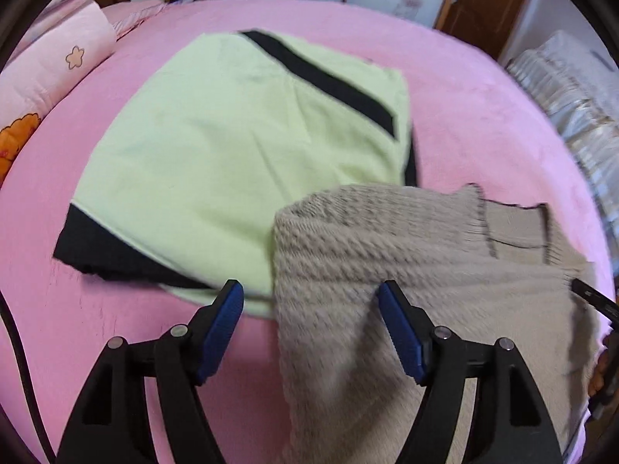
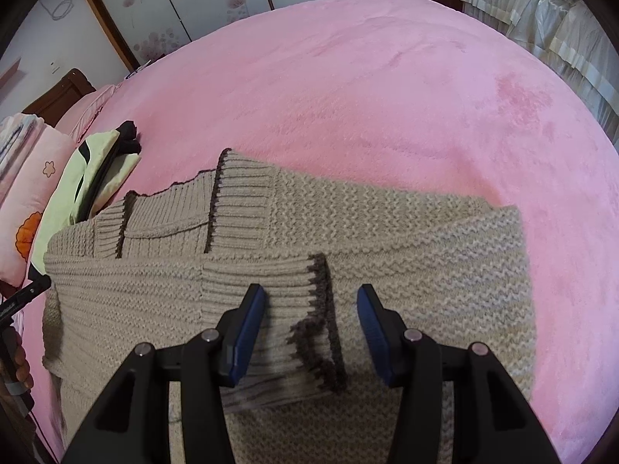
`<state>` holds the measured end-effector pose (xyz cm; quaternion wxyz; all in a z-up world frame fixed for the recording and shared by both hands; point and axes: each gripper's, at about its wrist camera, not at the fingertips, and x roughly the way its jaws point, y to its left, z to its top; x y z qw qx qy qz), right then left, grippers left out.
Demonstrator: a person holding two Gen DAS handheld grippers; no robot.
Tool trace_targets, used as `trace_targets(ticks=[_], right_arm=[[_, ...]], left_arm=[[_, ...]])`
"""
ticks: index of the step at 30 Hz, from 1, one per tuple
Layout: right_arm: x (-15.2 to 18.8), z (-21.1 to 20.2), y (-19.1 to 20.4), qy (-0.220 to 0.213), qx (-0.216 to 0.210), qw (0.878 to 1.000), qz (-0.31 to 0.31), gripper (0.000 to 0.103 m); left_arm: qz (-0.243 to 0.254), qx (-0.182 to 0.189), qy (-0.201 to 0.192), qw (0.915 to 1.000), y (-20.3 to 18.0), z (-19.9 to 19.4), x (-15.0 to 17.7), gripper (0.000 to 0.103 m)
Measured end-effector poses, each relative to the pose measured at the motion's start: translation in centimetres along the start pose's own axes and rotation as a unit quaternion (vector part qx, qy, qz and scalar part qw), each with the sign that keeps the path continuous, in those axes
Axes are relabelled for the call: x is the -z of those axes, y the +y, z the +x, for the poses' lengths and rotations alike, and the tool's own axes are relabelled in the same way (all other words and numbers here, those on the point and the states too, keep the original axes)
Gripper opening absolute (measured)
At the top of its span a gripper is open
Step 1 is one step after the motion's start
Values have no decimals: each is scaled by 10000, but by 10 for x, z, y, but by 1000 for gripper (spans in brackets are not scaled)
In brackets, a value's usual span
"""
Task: Fold large clothes
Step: 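Lay the folded side over the body with the left tool while the right tool releases the cuff, then open both tools and lift them away from the folded cardigan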
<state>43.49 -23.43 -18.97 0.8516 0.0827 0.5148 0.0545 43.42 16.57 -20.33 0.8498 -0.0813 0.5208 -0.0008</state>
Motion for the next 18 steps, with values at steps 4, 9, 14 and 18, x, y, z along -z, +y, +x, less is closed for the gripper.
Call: trace_targets(ticks=[4,9,14,18], right_arm=[[1,8,16,-102,346,9982,-471,31],[0,20,29,-187,830,9942,-654,13],[-3,13,34,-139,1170,9912,-604,26],[6,-19,49,-545,1501,9836,-840,37]], left_arm=[[233,-75,-17,9997,-14,10,0,23],[400,-685,-381,9961,-26,11,8,19],[251,-696,-358,9966,-23,6,11,24],[388,-1084,-602,9915,-37,-30,22,31]])
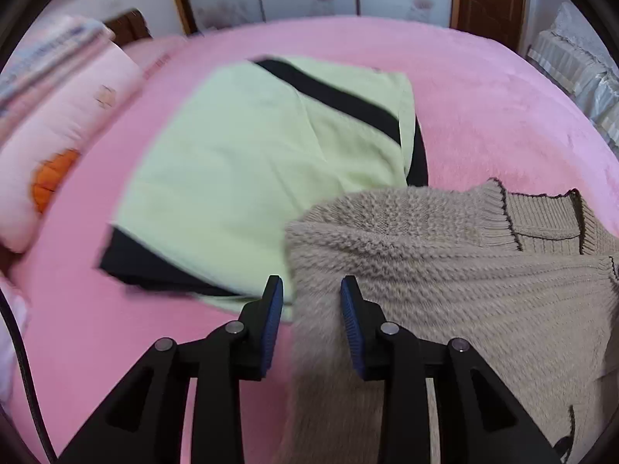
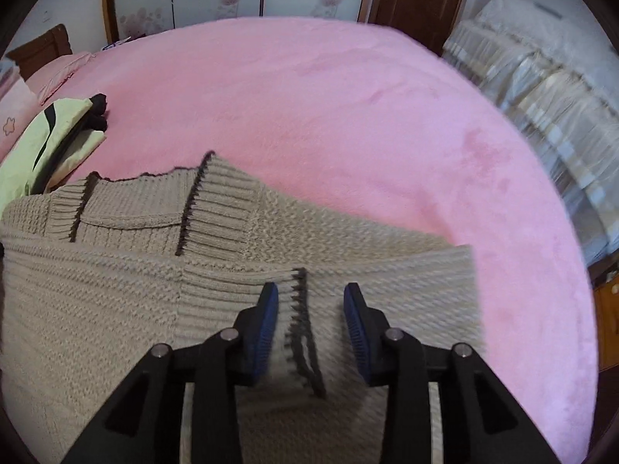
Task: Fold large clothes
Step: 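Open both tools and lift them away from the folded cardigan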
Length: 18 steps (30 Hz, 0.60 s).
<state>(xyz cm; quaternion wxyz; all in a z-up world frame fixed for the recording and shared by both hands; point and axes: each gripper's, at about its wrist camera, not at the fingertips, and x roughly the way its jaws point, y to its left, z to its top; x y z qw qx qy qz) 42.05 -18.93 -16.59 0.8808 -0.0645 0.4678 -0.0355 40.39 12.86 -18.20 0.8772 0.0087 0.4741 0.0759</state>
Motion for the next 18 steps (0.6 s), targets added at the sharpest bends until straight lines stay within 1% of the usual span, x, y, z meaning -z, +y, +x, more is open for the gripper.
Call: trace_targets(ticks=[1,2,3,4,5,7,9,10,11,12,13,14,15,16,18], right_arm=[[4,-13,6,-147,-65,9998,-68,38],[7,-23,11,-205,-212,9995,-93,40],[12,-31,18,-210,-466,9987,-80,42],[17,-38,27,-162,-863,9961,-32,42],[22,-43,35,-127,-1237,9922,19,42],[30,-48,59,-36,-2026,9792,111,42],[38,-45,83,98,-2448,9695,30,42],[39,-42,94,133,-2465,9690,-36,42],[40,-36,104,146,-2348,9718,-149,42],[41,-32,106,160,-2246,9741,-208,42],[41,-24,106,182,-2053,9782,-256,41],[42,-19,101,189,-1923,9809,-237,40],[42,-12,91,193,-1763,9840,-155,40],[42,-4,74,162,-1456,9892,-43,39],[42,9,37,99,-1053,9942,189,37]], left_arm=[[-11,100,-101,9999,-1,-14,5,34],[-57,236,-160,9996,-2,-25,10,36],[-134,419,-206,9988,-5,-36,17,44],[-214,624,-219,9976,-9,-45,25,48],[-285,782,-213,9963,-14,-52,34,48],[-373,966,-104,9946,-22,-58,48,48],[-430,997,-25,9941,-31,-56,62,48],[-416,942,25,9947,-35,-52,66,48],[-403,817,127,9958,-37,-45,73,48],[-404,686,210,9966,-37,-38,79,48],[-417,551,312,9971,-36,-31,85,48],[-441,537,361,9969,-33,-26,90,48],[-448,609,363,9965,-29,-21,94,48],[-426,681,331,9962,-27,-20,96,48],[-292,663,277,9970,-26,-19,97,48]])
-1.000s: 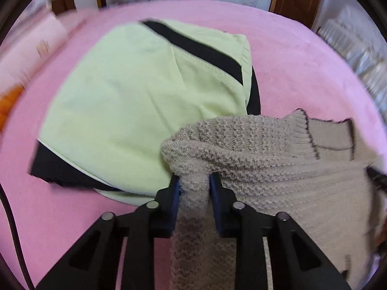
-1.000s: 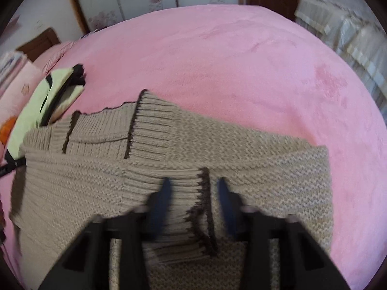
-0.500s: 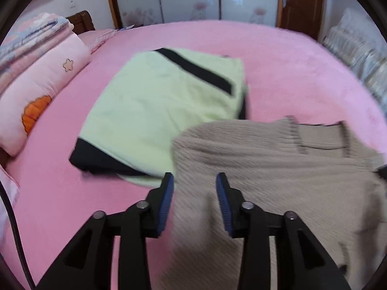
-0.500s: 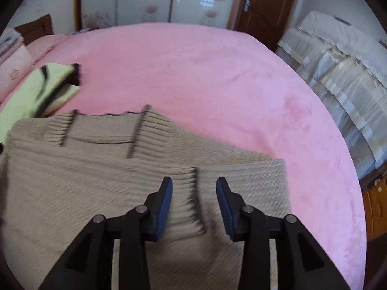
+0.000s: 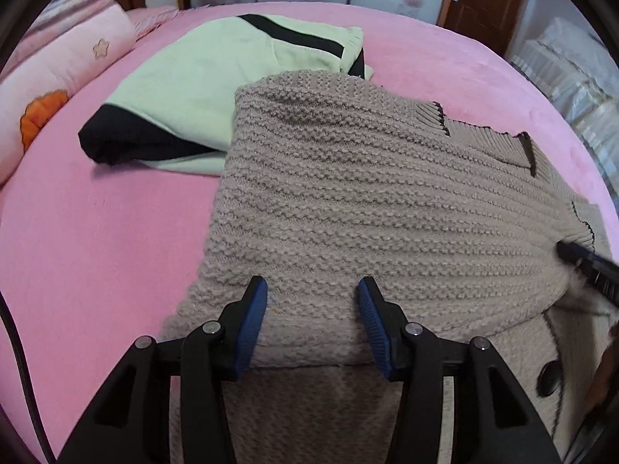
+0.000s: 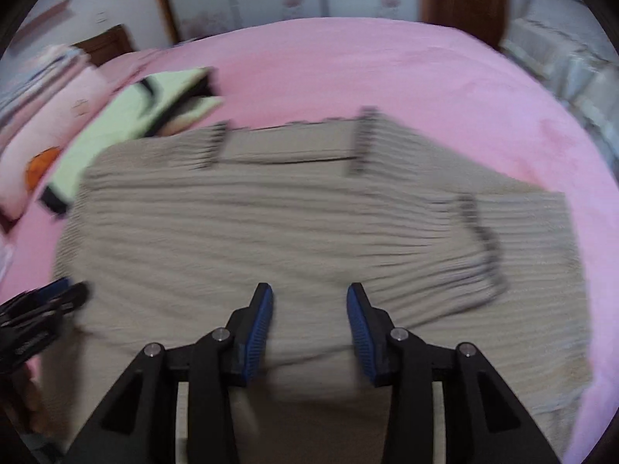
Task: Fold large clothes
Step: 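Open both tools and lift them away from the folded cardigan, then move both tools to the cardigan hem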
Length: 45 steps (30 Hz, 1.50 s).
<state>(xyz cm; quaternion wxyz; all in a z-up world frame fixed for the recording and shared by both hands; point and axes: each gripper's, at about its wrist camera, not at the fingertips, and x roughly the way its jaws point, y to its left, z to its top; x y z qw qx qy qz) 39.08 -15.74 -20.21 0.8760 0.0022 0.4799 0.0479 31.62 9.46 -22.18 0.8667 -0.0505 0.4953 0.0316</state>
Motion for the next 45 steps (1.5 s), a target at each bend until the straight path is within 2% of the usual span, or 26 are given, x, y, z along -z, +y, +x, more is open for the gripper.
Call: trace_targets(ticks=[2,4,5,10,13,14,16,17,21,29,33,45], right_arm=[[0,4,-24,-1,154,9997,175,34],[-1,5,-44,8,18,9994,359,27],[-1,5,-47,19,-22,9992,391,26],[1,4,-36,-30,213,9994,253,29],[0,1,-34,-19,176,9992,351,30],[2,-3,-35,-12,136,9992,387,30],[3,-11,-35,35,8,9988,492,32],[5,-15,-36,51,-25,9986,520,32],[10,-37,-31,57,-209,9980,595,32],[23,-117,-19,-216,-538,9962,654,32],[37,-171,-13,-436,-683,9948,614,32],[98,-298,0,-935,-773,9921,312,32]], left_arm=[[83,-27,-18,10000,-1,1,0,48],[92,-62,-25,9999,-3,1,0,48],[97,-87,-34,9999,-4,1,2,48],[150,-212,-51,9996,-4,2,0,48],[185,-241,-17,9995,-6,-1,0,50],[185,-246,-7,9995,-6,-3,0,52],[175,-246,15,9995,-5,-8,1,63],[161,-237,17,9996,-5,-12,1,65],[189,-275,-46,9994,-9,-31,4,67],[193,-389,-213,9988,-13,-104,14,68],[207,-404,-413,9981,-15,-151,26,75],[22,-176,-1025,9946,-12,-288,84,79]])
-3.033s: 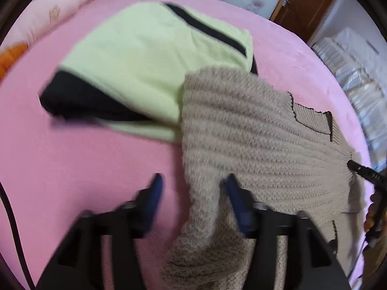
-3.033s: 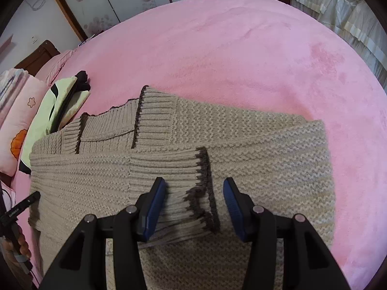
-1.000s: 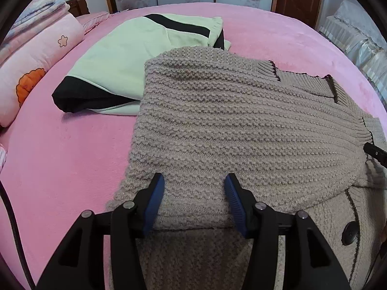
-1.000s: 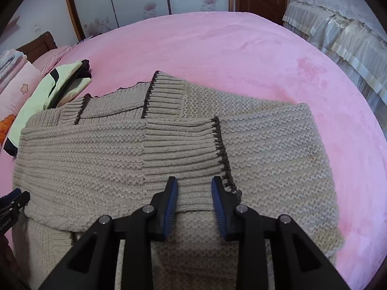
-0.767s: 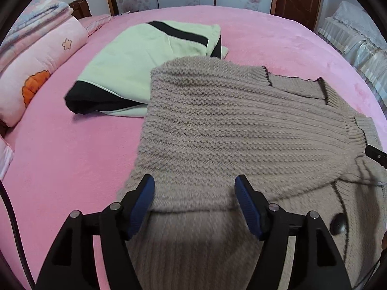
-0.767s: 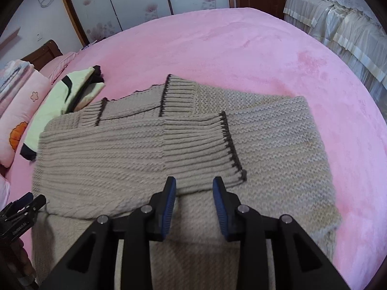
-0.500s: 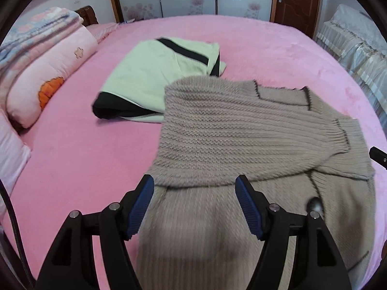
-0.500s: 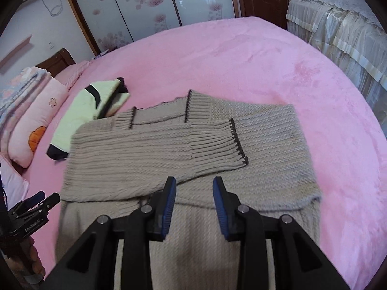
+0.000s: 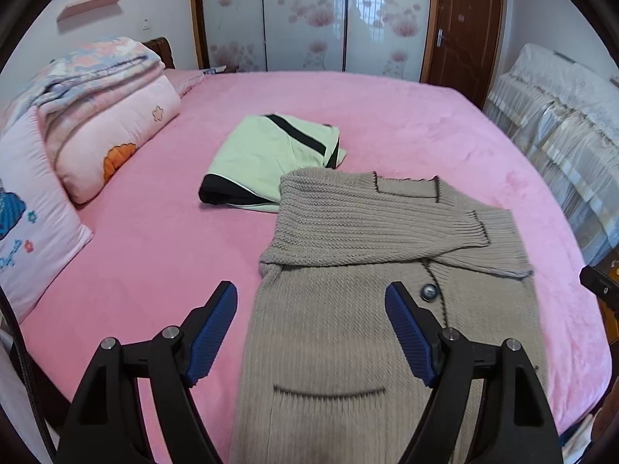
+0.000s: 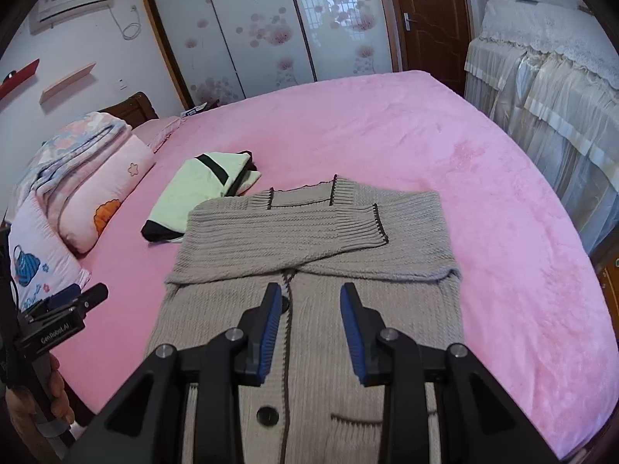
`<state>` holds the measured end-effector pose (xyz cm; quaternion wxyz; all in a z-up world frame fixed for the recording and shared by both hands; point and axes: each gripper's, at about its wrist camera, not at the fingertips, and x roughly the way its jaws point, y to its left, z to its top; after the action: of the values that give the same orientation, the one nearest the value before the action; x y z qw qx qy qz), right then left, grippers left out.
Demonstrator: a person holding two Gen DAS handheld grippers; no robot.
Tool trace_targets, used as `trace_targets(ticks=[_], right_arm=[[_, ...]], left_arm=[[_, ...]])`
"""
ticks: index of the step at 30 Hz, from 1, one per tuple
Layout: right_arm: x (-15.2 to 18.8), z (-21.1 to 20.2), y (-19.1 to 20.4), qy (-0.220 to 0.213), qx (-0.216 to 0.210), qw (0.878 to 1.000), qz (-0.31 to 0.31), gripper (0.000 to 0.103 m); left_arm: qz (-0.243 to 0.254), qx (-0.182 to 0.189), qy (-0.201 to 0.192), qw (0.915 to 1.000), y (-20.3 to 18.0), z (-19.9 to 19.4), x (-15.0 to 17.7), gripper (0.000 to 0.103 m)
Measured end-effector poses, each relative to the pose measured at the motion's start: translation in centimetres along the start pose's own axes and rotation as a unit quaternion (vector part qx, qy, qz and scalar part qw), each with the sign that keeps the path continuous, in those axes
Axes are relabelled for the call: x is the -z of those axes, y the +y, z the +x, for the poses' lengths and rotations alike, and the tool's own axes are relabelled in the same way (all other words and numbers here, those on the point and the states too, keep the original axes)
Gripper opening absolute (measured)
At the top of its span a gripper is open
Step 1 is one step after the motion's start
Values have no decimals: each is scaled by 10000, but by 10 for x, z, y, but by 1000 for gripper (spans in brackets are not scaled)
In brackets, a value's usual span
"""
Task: Fold large clothes
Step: 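Move both tools to the cardigan hem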
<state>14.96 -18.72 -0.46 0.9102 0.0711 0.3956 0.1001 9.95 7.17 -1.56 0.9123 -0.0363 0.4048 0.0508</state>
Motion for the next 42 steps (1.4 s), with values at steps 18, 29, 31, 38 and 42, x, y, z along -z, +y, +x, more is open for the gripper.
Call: trace_targets(ticks=[18,29,31,38,42], right_arm=[[98,-117,1,-798,38,9963,-317,40],[167,-105,-29,-251,273,9990,-257,40],[176,-104,-35,-171,277,9991,-269,40],[201,-86,-60,573,227,9967,-524,40],[213,-79,-72,827,388,9922,-846,40]], left_arm=[[-154,66,-274,9995,17,-95,110,81],[-379,8,295,9988,51,-63,169,81],[-403,6,380,9985,60,-56,178,81],[-350,40,897,9953,93,-28,212,81],[-436,256,1241,9910,113,-9,230,81]])
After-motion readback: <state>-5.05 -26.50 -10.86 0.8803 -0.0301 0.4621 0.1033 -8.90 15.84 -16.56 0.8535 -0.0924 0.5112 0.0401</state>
